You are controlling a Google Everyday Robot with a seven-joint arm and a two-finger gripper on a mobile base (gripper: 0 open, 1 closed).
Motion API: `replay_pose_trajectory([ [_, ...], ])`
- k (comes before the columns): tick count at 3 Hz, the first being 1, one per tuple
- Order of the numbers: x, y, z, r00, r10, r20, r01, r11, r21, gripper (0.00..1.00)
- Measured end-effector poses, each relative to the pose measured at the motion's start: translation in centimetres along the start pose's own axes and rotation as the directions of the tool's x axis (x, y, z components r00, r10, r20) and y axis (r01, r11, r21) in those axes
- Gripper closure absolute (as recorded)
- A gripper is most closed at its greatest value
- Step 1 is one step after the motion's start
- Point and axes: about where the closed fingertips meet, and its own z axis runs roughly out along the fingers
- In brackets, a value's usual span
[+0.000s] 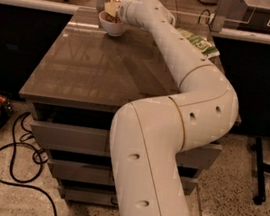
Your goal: Place orange can into white bowl
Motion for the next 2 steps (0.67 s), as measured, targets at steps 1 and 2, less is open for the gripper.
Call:
replay_pose_trajectory([
  [1,0.19,0.15,0.17,1.0,0.0,-0.002,0.0,1.0,-0.002,0.08],
  [2,0.34,0.29,0.32,1.0,0.001,-0.004,-0.001,1.0,-0.004,0.0],
])
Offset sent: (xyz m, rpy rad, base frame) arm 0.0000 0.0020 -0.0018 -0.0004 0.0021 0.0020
